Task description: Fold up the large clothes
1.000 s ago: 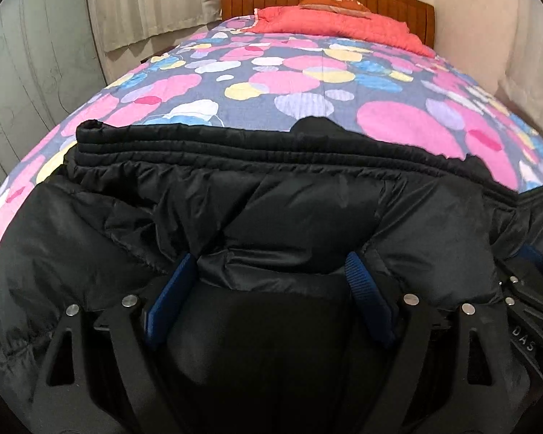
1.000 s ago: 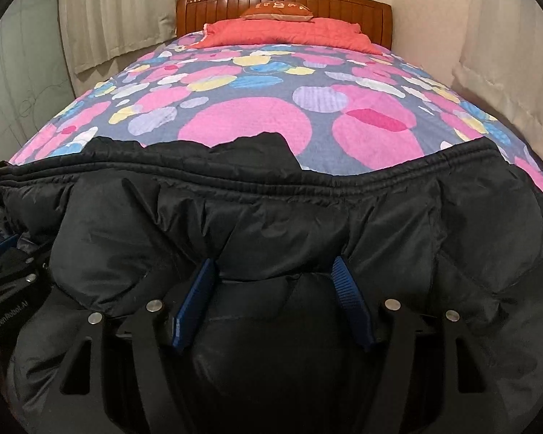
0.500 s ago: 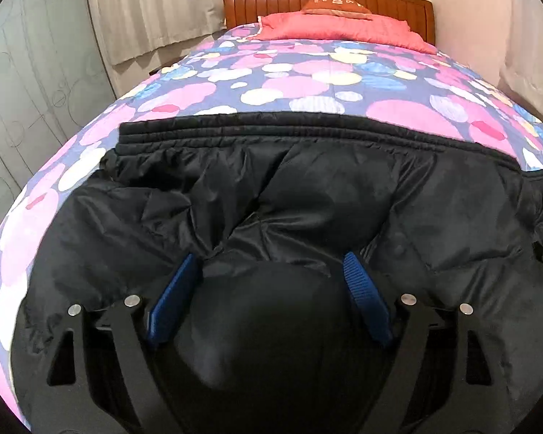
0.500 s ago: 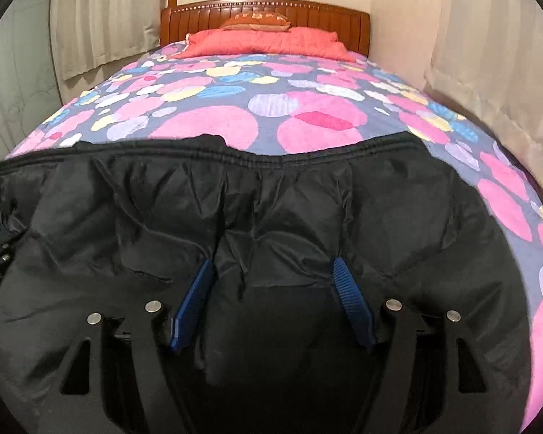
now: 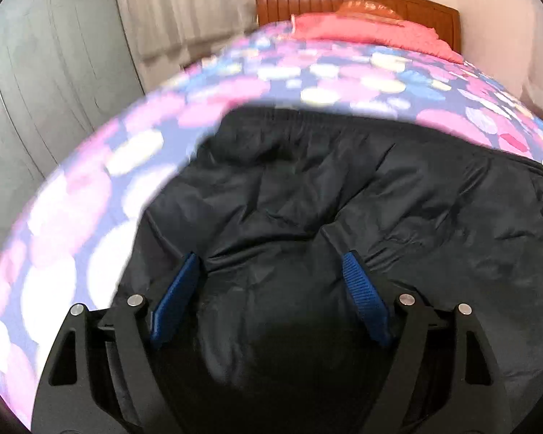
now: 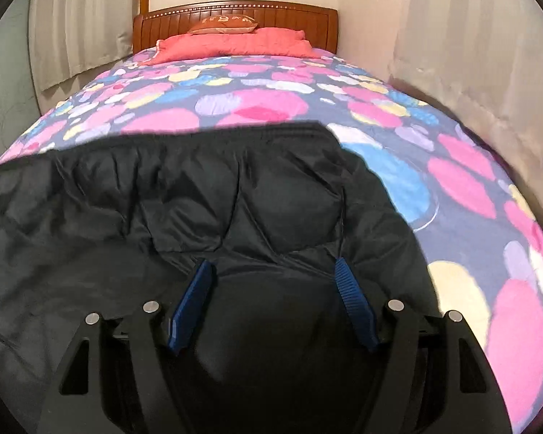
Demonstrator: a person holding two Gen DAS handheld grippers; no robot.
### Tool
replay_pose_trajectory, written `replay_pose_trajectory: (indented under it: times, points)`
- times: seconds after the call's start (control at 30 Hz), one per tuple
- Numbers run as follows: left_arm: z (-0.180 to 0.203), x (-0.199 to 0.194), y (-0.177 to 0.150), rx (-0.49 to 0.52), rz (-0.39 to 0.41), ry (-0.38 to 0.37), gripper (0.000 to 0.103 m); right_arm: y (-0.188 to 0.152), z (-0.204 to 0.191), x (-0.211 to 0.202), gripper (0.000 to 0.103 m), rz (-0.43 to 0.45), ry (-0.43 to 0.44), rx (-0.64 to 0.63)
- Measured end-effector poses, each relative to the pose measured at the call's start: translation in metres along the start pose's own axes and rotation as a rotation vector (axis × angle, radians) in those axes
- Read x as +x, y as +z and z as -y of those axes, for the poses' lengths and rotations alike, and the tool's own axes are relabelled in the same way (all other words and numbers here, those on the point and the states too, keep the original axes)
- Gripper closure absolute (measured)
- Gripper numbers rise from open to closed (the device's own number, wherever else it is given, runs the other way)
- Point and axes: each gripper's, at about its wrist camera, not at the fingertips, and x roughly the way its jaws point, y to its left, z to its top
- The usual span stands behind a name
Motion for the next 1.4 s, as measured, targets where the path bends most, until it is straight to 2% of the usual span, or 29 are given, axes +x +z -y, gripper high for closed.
replay_pose_trajectory:
  times: [0.17, 0.27, 0.37, 0.5, 0.67, 0.7, 0.83, 1.0, 1.07, 1.1, 1.13, 1.17, 1.2, 1.23, 1.27, 1.4]
  points:
    - [0.007, 0.009, 0.003, 0.05, -0.041, 0.022, 0.02, 0.006, -0.006, 0.01, 0.032, -0.032, -0.026, -0.016]
    - [-0.004, -0.01, 0.001, 0.049, -0.042, 0.014, 0.021, 0.006, 0.004, -0.008, 0.03, -0.043, 0.004, 0.019]
    - [-0.024, -0.038, -0.012, 0.021, -0.009, 0.02, 0.021, -0.001, 0.017, -0.038, 0.03, -0.012, 0.007, 0.063]
    - [-0.059, -0.071, -0.037, -0.084, -0.001, 0.023, 0.019, -0.019, 0.04, -0.066, 0.025, -0.017, -0.015, 0.117]
    - [-0.108, -0.087, -0.076, -0.269, -0.035, 0.047, 0.01, -0.051, 0.08, -0.078, 0.023, -0.069, 0.007, 0.247]
    - [-0.113, -0.086, -0.083, -0.29, -0.045, 0.039, 0.01, -0.055, 0.084, -0.077, 0.022, -0.08, 0.018, 0.27]
    - [-0.118, -0.066, -0.098, -0.389, -0.12, -0.093, 0.009, -0.074, 0.099, -0.067, 0.019, -0.128, 0.092, 0.406]
    - [-0.111, -0.051, -0.09, -0.44, -0.135, -0.148, 0.009, -0.079, 0.099, -0.056, 0.017, -0.157, 0.146, 0.505]
    - [-0.11, -0.046, -0.088, -0.454, -0.13, -0.147, 0.01, -0.081, 0.098, -0.054, 0.017, -0.152, 0.153, 0.526]
    - [-0.109, -0.045, -0.088, -0.456, -0.124, -0.148, 0.013, -0.081, 0.096, -0.053, 0.017, -0.15, 0.151, 0.527]
    - [-0.106, -0.045, -0.087, -0.451, -0.111, -0.157, 0.026, -0.081, 0.093, -0.053, 0.018, -0.148, 0.147, 0.522]
    - [-0.102, -0.048, -0.086, -0.441, -0.097, -0.167, 0.042, -0.081, 0.09, -0.053, 0.026, -0.147, 0.154, 0.52]
    - [-0.101, -0.049, -0.084, -0.435, -0.089, -0.188, 0.051, -0.081, 0.088, -0.053, 0.043, -0.143, 0.171, 0.522]
    - [-0.098, -0.051, -0.083, -0.431, -0.085, -0.195, 0.059, -0.081, 0.084, -0.055, 0.048, -0.144, 0.191, 0.527]
    - [-0.096, -0.051, -0.08, -0.427, -0.077, -0.191, 0.066, -0.081, 0.082, -0.057, 0.06, -0.139, 0.202, 0.53]
    - [-0.098, -0.062, -0.083, -0.434, -0.049, -0.211, 0.081, -0.082, 0.082, -0.068, 0.076, -0.12, 0.225, 0.554]
